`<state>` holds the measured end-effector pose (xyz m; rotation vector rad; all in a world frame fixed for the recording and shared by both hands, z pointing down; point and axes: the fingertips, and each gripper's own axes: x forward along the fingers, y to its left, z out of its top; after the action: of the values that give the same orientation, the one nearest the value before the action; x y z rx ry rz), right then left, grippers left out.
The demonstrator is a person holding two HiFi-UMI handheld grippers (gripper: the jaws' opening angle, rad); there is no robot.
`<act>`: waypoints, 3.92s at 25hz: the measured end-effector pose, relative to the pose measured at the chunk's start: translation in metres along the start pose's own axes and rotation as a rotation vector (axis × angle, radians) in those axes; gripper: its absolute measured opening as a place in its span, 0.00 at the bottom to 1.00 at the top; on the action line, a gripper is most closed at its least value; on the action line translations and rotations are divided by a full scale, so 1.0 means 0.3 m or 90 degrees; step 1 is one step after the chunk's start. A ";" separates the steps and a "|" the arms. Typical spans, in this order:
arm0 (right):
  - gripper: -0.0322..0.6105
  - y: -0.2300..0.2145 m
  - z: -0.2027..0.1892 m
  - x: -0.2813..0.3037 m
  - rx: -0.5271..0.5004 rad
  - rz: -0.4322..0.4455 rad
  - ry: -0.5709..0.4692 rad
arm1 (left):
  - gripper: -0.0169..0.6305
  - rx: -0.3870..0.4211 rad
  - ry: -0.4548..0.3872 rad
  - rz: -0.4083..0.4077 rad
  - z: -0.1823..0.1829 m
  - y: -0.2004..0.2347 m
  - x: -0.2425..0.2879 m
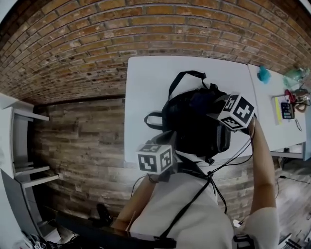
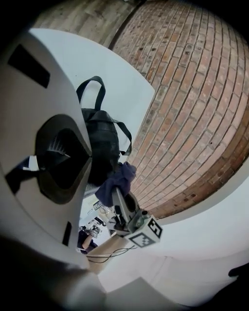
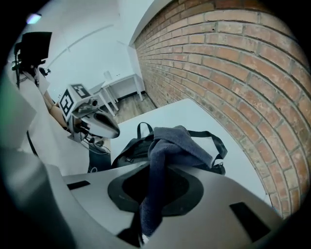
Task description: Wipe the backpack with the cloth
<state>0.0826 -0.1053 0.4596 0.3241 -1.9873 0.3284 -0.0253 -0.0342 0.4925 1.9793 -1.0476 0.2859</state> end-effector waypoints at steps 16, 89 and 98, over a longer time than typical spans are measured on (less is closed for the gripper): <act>0.12 -0.303 0.000 0.268 0.072 -0.104 0.211 | 0.03 0.018 0.027 -0.042 0.074 0.158 -0.086; 0.12 0.369 -0.186 0.260 -0.072 0.058 0.244 | 0.03 0.016 0.031 -0.060 0.023 0.037 -0.026; 0.12 0.422 -0.172 0.261 -0.106 0.075 0.237 | 0.03 0.015 0.033 -0.062 0.026 0.042 -0.026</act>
<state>0.0462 0.0247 0.5410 0.0343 -1.6549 0.2725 -0.0410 -0.0393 0.4909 2.0261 -0.9167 0.2959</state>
